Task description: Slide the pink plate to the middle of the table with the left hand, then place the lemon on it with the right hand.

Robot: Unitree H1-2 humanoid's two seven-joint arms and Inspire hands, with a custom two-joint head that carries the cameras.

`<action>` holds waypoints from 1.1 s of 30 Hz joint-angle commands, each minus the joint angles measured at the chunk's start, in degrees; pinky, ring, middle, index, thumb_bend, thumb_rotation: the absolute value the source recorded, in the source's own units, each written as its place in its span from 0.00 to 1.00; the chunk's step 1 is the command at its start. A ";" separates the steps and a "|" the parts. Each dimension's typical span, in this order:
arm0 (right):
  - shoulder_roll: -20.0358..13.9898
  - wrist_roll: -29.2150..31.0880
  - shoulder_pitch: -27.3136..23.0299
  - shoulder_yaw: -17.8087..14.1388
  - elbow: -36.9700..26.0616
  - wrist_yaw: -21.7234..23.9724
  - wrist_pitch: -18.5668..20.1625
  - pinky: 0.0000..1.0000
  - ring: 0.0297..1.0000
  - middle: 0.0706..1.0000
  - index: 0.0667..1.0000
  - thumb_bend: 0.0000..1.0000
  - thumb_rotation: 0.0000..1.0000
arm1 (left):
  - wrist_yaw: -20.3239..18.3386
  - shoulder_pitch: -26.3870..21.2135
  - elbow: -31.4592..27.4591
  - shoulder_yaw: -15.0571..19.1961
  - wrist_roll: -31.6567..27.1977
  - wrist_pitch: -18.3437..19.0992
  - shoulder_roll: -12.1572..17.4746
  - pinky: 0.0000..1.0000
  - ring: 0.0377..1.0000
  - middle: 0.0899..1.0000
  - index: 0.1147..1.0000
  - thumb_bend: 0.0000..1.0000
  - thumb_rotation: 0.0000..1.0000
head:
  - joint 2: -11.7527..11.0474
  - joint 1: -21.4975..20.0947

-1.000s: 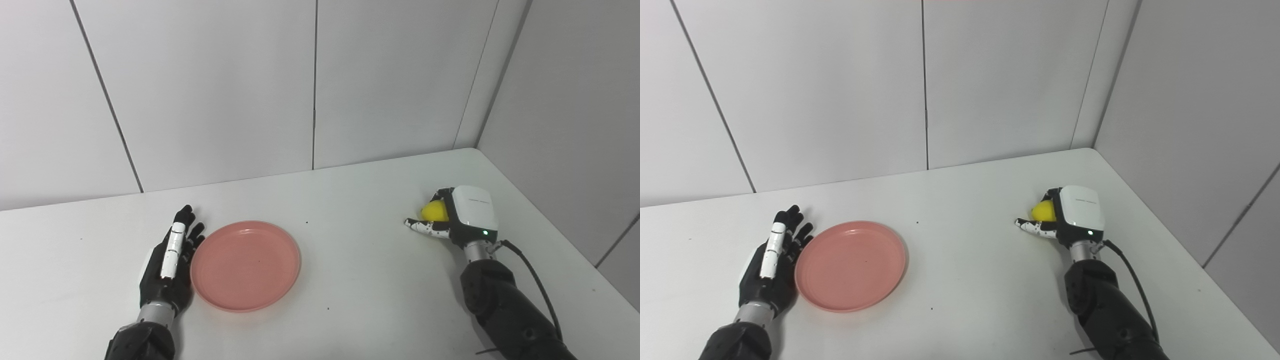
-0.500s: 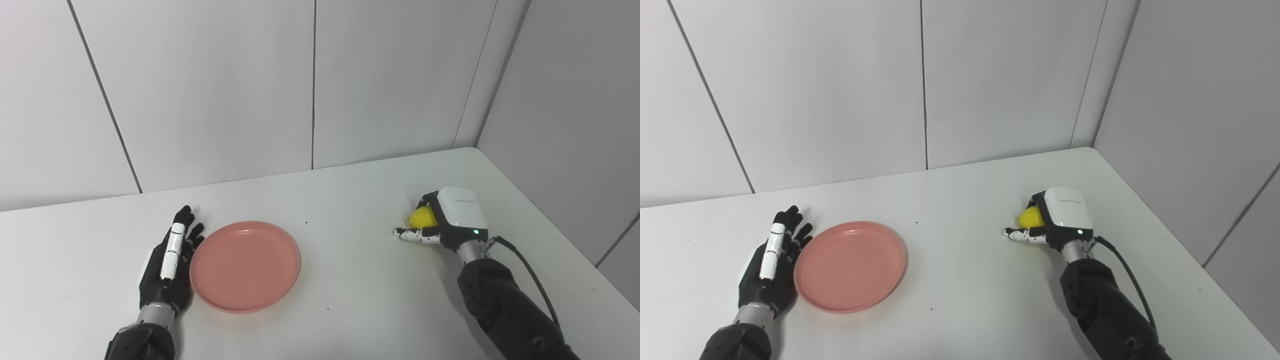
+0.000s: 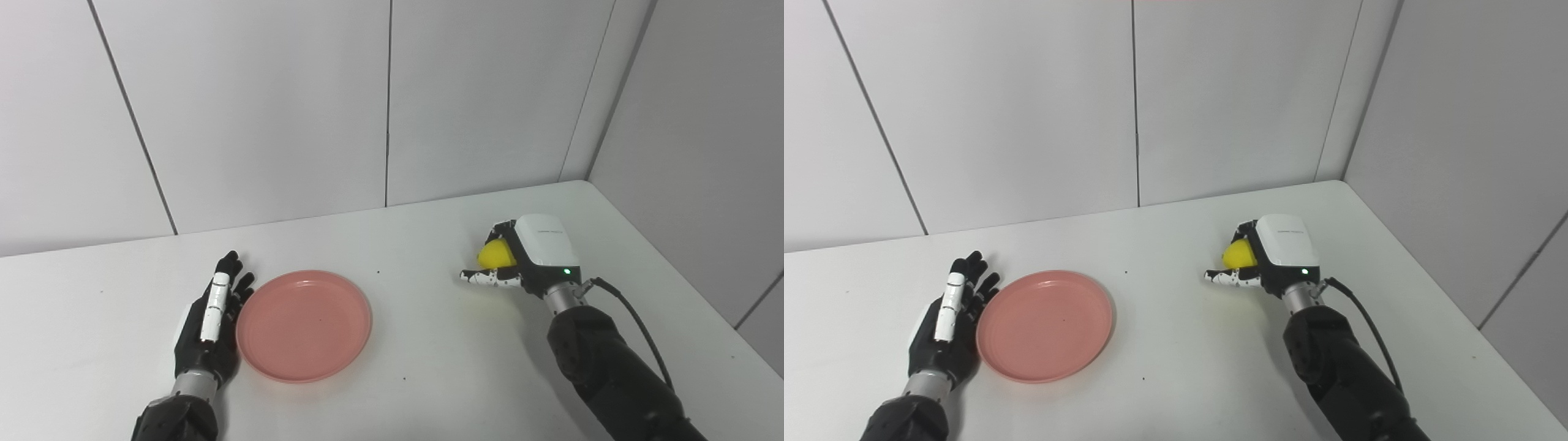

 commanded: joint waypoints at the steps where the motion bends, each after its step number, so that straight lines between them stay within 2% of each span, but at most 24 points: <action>1: -0.76 -1.20 -2.81 -0.40 -2.35 0.00 -0.90 0.14 0.17 0.20 0.28 0.53 0.44 | 0.64 2.52 1.91 -0.72 0.56 3.25 -0.77 1.00 0.95 0.99 0.91 0.69 0.75 | 0.04 0.01; 8: -0.62 -1.87 -4.01 -0.11 -2.79 0.39 -2.02 0.13 0.16 0.19 0.25 0.54 0.40 | 1.10 2.52 2.41 -0.53 0.54 2.63 -1.29 1.00 0.95 0.98 0.91 0.69 0.74 | 0.08 0.91; 17: -0.50 -2.99 -5.16 0.38 -5.88 3.85 -1.50 0.14 0.18 0.21 0.28 0.54 0.44 | 1.76 2.74 2.30 -0.75 0.84 2.34 -1.92 1.00 0.94 0.96 0.88 0.70 0.72 | 0.03 2.02; 21: -0.28 -4.53 -6.28 1.28 -6.64 4.55 -2.29 0.15 0.18 0.22 0.28 0.54 0.42 | 1.75 2.76 2.36 -0.85 0.90 2.33 -2.03 1.00 0.94 0.96 0.88 0.70 0.73 | -0.08 2.23; 24: 0.36 -4.75 -6.98 1.46 -7.37 5.14 -2.40 0.14 0.17 0.20 0.26 0.55 0.40 | 1.77 2.91 2.56 -0.85 0.90 2.15 -2.23 1.00 0.94 0.96 0.88 0.69 0.73 | -0.26 2.96; 28: 1.13 -5.01 -7.74 1.46 -8.23 5.43 -2.78 0.14 0.17 0.21 0.28 0.55 0.41 | 1.96 2.96 2.60 -0.92 1.07 2.06 -2.50 1.00 0.94 0.97 0.88 0.69 0.73 | -0.27 3.93; 33: 1.57 -5.43 -8.51 1.48 -8.87 5.67 -3.51 0.13 0.16 0.19 0.27 0.55 0.42 | 2.40 3.16 2.14 -0.94 1.39 2.35 -3.33 1.00 0.94 0.96 0.89 0.68 0.73 | -0.14 6.72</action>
